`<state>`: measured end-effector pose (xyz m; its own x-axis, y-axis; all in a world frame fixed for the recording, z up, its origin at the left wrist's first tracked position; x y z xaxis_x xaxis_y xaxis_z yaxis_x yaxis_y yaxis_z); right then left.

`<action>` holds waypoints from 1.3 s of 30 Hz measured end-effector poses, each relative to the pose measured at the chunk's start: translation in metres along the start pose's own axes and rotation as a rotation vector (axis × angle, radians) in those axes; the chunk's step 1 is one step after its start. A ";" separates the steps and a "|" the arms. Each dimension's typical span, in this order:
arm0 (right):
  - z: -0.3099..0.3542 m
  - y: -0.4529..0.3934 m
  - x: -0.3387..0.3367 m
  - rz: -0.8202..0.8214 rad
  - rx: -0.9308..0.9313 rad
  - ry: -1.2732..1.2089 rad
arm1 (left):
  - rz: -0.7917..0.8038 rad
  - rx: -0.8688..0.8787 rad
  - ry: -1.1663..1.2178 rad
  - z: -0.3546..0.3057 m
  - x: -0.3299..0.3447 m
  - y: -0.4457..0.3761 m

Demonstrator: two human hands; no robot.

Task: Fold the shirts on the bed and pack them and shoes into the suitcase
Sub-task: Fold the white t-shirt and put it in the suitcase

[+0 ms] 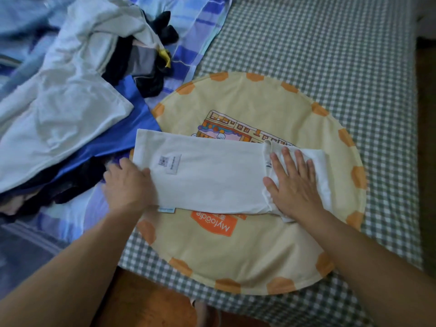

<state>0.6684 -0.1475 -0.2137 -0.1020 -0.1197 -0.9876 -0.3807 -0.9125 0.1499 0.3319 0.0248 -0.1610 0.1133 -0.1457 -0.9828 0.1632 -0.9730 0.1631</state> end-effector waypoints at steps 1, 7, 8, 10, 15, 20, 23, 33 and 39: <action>0.000 -0.001 0.000 -0.002 0.001 0.001 | 0.031 -0.010 0.026 0.000 0.001 -0.001; -0.002 -0.001 0.003 -0.022 0.000 -0.012 | 0.302 -0.041 0.008 0.002 0.005 -0.018; -0.002 -0.001 0.003 -0.020 0.000 -0.018 | 0.352 -0.059 0.038 0.001 0.002 -0.020; -0.002 -0.002 0.001 -0.006 0.000 -0.031 | 0.385 -0.107 0.189 -0.004 -0.013 -0.022; -0.006 -0.002 -0.006 0.080 -0.017 -0.102 | 0.173 0.149 0.464 -0.063 -0.067 0.018; -0.005 0.010 -0.019 0.083 -0.090 -0.093 | 0.354 0.529 0.162 -0.151 -0.001 0.110; -0.013 0.019 -0.024 0.054 -0.091 -0.096 | 0.321 0.599 -0.055 -0.177 0.042 0.138; -0.067 0.028 -0.045 0.031 0.686 -0.834 | -0.017 0.859 0.106 -0.133 0.047 0.114; -0.075 0.019 -0.040 0.168 0.884 -1.067 | 0.340 0.866 -0.298 -0.149 0.070 0.105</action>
<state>0.7338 -0.1897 -0.1744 -0.6944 0.5151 -0.5025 -0.7002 -0.3230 0.6367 0.5032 -0.0611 -0.1995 -0.2504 -0.3665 -0.8961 -0.6223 -0.6481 0.4389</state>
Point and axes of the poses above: each hand's wrist, its own y-axis away from the middle knuckle, its own x-axis out of the palm, z = x × y, the point moved 3 cm from there along -y, towards the middle knuckle, and after that the axes turned 2 degrees about -z, right-handed, at the moved point
